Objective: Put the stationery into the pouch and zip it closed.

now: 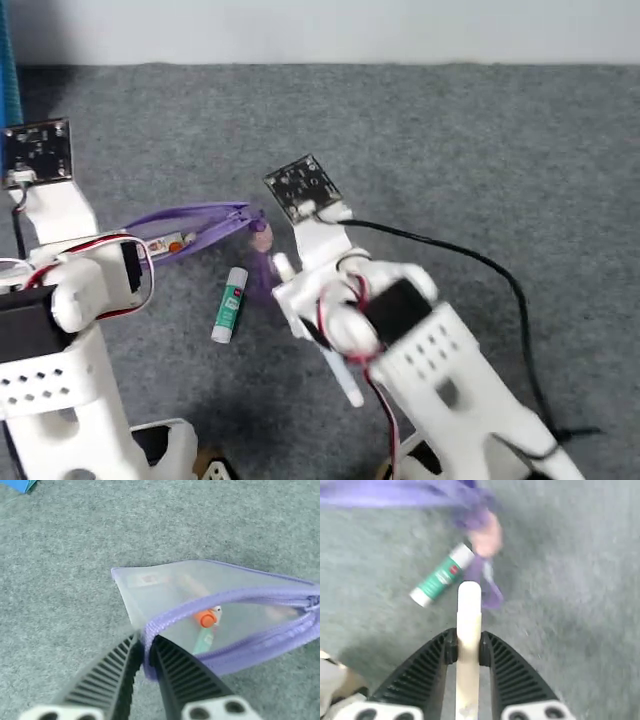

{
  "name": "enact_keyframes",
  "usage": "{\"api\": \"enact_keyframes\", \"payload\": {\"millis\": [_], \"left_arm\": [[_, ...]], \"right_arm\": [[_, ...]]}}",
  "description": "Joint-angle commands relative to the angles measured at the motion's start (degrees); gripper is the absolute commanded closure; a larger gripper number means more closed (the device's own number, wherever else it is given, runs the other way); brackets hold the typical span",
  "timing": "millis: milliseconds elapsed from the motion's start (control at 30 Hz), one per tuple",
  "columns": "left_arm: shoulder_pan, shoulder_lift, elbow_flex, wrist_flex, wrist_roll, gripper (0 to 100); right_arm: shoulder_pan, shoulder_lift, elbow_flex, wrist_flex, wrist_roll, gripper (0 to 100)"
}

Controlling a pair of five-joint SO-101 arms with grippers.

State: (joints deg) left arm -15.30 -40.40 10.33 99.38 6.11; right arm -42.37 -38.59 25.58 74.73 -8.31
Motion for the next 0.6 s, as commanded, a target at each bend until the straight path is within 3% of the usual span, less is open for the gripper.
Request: {"api": "enact_keyframes", "payload": {"millis": [0, 167, 567], "left_arm": [[0.6, 0.5, -0.1, -1.1, 0.3, 99], [0.6, 0.5, -0.1, -1.1, 0.3, 99], [0.4, 0.5, 0.1, -1.1, 0.3, 99]], "right_arm": [[-3.5, -7.8, -0.7, -2.3, -0.8, 99.1], [-8.8, -14.3, -0.6, -12.2, -0.6, 99.1], [-9.1, -18.7, 16.3, -50.3, -0.4, 99.1]]}}
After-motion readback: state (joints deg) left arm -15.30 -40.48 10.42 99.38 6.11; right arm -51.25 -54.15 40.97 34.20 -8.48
